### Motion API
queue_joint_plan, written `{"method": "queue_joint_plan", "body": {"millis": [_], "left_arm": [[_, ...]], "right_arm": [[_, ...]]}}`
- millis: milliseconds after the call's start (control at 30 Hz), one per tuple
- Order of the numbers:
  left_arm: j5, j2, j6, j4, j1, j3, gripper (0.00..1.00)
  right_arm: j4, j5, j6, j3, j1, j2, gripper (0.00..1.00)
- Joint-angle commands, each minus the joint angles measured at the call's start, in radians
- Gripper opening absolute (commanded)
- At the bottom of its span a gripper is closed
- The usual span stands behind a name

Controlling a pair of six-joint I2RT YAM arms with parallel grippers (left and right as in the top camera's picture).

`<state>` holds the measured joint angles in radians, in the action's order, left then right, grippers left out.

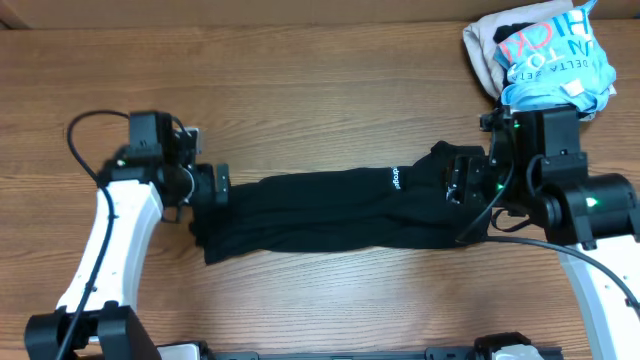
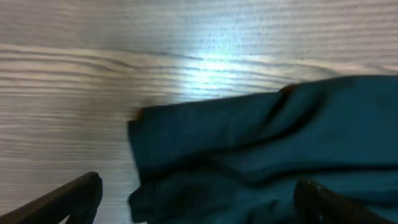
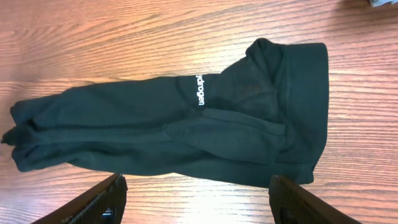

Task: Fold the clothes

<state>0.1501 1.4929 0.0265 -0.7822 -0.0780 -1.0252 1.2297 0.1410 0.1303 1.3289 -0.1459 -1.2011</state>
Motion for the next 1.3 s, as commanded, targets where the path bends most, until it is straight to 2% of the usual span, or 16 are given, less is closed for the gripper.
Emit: {"method": "queue_joint_plan", "body": {"millis": [0,167,367,767,1000,1167,1267], "left_arm": [[0.034,-0.007,-0.027,0.066,0.006,0.068,1.0],[0.035,0.018,-0.048,0.169,0.005,0.174,1.0],[0.034,0.026,-0.042,0.186,0.004,0.224,1.0],[-0.052,0.026,0.094,0.28,-0.015,0.319,1.0],[-0.079,0.034,0.094,0.357,-0.015,0.371,0.95],[-0.071,0.069,0.094,0.414,-0.015,0.386,0.73],[-0.06,0.1,0.094,0.415,-0.015,0.386,0.45]], "right_arm": [[-0.005,-0.02,-0.002,0.014,-0.005,-0.019,0.77],[-0.002,-0.02,-0.002,0.014,-0.005,-0.061,0.77],[-0.002,-0.02,-0.002,0.014,-0.005,-0.097,0.77],[0.003,-0.021,-0.003,0.013,-0.005,-0.12,0.77],[0.002,-0.021,-0.003,0.013,-0.005,-0.12,0.77],[0.002,-0.021,-0.003,0.013,-0.005,-0.12,0.77],[0.001,-0.033,-0.003,0.013,-0.005,-0.12,0.77]]}}
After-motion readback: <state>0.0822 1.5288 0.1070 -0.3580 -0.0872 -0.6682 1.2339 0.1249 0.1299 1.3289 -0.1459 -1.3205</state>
